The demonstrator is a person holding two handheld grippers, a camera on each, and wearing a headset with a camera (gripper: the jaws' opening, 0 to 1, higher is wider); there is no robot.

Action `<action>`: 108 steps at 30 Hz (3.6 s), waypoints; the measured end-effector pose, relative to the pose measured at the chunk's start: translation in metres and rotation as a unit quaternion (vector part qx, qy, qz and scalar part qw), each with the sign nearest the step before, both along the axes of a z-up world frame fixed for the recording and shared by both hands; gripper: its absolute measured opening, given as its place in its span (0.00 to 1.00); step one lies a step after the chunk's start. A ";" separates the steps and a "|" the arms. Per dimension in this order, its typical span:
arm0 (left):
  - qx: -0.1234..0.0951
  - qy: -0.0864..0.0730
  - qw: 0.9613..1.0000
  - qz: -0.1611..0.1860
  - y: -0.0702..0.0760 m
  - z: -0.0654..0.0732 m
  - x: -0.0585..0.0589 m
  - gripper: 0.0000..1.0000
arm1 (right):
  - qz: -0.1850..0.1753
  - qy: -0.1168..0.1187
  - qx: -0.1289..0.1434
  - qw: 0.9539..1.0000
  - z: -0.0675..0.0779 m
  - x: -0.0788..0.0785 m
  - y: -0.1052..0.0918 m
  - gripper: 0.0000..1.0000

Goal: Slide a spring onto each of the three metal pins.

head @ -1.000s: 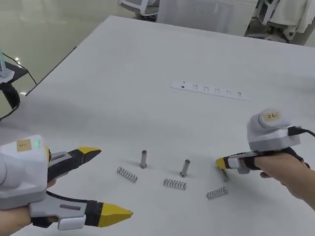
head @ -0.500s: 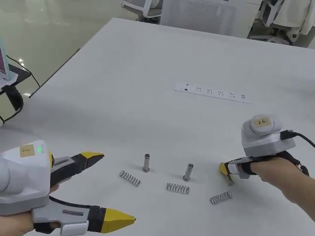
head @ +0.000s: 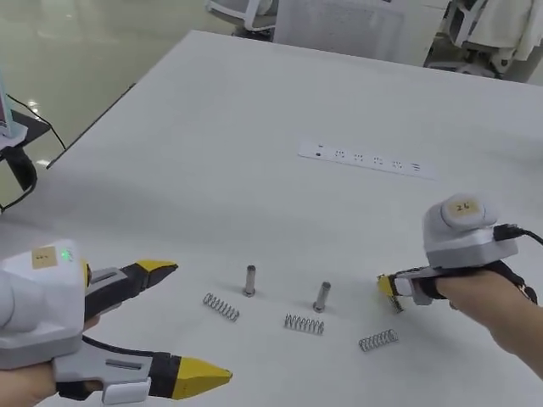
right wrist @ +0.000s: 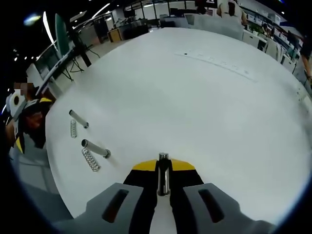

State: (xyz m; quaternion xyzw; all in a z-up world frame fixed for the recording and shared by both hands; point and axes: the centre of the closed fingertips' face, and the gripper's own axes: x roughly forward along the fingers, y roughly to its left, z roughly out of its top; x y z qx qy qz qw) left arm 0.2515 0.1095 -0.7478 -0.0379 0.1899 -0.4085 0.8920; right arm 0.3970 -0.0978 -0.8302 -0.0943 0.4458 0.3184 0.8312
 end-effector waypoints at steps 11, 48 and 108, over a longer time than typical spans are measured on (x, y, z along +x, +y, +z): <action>0.000 -0.006 1.000 -0.006 -0.005 0.004 0.000 0.96 | 0.012 -0.034 0.013 0.999 0.010 -0.006 -0.002 0.05; 0.001 -0.008 1.000 -0.014 -0.011 0.006 -0.004 0.95 | 0.021 -0.053 0.018 0.998 0.016 -0.026 -0.009 0.07; 0.017 -0.006 1.000 -0.023 -0.009 0.004 -0.004 0.97 | 0.252 -0.152 -0.042 0.955 0.043 -0.086 0.002 0.36</action>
